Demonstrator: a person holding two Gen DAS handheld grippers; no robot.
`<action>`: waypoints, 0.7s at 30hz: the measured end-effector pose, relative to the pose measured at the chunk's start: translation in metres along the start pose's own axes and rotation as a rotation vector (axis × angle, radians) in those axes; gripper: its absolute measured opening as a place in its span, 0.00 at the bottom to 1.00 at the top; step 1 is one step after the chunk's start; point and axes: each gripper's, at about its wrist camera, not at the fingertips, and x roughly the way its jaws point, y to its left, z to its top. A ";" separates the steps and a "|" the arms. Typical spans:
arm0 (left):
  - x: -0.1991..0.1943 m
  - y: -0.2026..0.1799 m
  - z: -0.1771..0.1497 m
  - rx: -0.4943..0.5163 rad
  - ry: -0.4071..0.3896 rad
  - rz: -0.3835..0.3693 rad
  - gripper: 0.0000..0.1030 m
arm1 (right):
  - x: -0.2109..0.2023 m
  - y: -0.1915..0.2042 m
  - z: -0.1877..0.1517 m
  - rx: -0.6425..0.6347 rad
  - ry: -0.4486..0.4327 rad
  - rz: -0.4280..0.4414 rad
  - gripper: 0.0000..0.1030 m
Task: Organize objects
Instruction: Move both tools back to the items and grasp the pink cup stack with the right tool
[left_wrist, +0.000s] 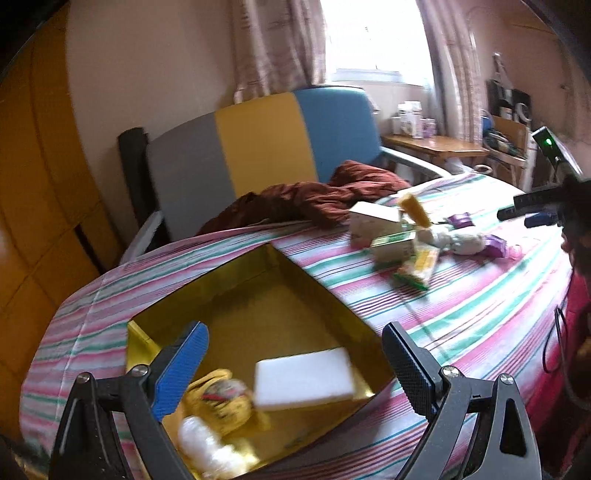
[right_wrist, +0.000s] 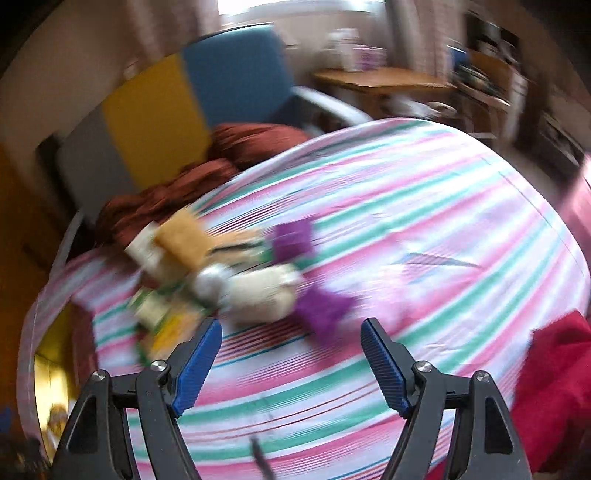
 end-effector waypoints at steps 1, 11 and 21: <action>0.003 -0.007 0.004 0.010 0.000 -0.018 0.93 | 0.000 -0.012 0.006 0.031 -0.002 -0.011 0.77; 0.031 -0.054 0.028 0.049 0.031 -0.145 0.93 | 0.039 -0.071 0.022 0.142 0.137 -0.055 0.76; 0.061 -0.100 0.043 0.059 0.093 -0.244 0.93 | 0.091 -0.085 0.031 0.210 0.252 -0.089 0.67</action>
